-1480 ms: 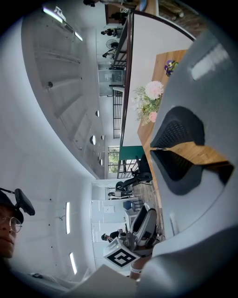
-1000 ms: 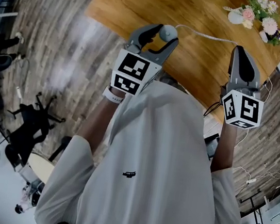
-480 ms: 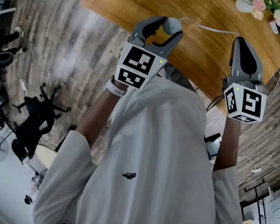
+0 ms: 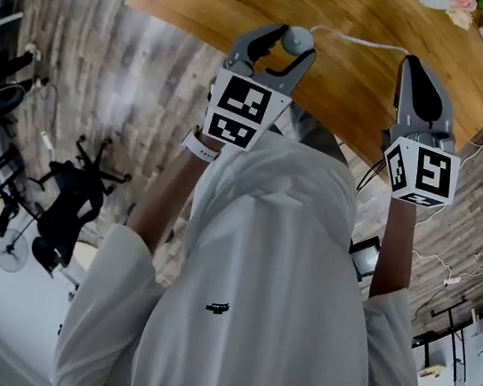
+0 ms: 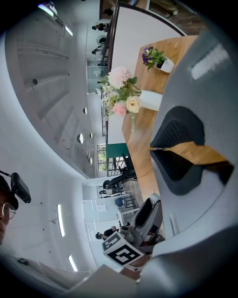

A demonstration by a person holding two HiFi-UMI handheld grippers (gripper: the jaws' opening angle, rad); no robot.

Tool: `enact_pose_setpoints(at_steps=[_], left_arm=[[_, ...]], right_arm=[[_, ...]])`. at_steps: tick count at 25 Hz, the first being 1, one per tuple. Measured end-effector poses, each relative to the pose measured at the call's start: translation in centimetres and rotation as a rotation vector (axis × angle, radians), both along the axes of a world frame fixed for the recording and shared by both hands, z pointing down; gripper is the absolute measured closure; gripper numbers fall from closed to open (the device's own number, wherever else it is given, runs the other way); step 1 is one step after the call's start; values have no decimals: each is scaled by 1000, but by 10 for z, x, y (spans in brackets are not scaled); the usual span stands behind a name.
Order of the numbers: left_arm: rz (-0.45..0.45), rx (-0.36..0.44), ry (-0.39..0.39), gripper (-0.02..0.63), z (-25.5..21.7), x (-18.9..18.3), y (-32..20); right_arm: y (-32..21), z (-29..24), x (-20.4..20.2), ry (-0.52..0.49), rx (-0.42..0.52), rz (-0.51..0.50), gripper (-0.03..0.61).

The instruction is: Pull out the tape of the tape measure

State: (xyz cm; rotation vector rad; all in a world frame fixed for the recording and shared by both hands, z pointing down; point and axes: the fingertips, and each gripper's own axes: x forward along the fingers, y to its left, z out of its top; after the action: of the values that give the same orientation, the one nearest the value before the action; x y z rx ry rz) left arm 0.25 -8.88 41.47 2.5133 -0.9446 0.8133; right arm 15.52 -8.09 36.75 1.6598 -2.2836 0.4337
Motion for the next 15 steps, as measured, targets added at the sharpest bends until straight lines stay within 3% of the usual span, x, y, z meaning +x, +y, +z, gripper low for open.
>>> enact_pose_setpoints(at_steps=[15], left_arm=[[22, -56, -67, 376, 59, 12, -19]], right_arm=[[-11, 48, 3, -7, -74, 14, 558]])
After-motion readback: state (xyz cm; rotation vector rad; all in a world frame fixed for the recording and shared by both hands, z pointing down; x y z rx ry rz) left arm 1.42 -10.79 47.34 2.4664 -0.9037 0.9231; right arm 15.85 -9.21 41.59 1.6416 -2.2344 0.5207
